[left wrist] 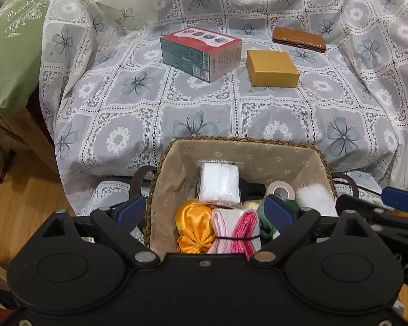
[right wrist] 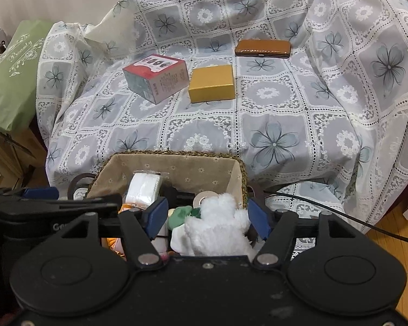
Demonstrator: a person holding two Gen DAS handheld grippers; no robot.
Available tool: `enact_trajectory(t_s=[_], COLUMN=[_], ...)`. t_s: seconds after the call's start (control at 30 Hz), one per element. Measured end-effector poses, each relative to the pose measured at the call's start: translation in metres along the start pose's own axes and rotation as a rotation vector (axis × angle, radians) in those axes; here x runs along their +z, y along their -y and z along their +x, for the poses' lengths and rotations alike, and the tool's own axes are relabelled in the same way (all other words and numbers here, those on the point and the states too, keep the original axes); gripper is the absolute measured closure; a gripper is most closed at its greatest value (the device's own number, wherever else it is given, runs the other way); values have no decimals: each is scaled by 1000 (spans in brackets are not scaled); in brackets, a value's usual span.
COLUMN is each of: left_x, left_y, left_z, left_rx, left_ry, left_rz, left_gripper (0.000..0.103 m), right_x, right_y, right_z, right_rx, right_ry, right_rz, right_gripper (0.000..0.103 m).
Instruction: Organize soft objects
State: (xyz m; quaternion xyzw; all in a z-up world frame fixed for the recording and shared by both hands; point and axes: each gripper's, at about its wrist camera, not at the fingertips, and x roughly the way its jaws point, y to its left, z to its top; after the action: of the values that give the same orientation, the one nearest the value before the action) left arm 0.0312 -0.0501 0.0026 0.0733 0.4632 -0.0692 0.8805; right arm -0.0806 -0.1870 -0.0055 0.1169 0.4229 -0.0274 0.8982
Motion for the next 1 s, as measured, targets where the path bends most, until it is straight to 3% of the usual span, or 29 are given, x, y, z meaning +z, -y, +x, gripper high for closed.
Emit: enact_trajectory(t_s=[1.0], left_x=[-16], left_y=[-9], left_z=[-4], left_rx=[24], left_ry=[-49], left_rz=[-18], left_gripper=[9], right_x=[-9], right_y=[0], right_z=[2], right_rx=[-51], right_ry=[-50], right_rz=[-1], right_gripper=[15])
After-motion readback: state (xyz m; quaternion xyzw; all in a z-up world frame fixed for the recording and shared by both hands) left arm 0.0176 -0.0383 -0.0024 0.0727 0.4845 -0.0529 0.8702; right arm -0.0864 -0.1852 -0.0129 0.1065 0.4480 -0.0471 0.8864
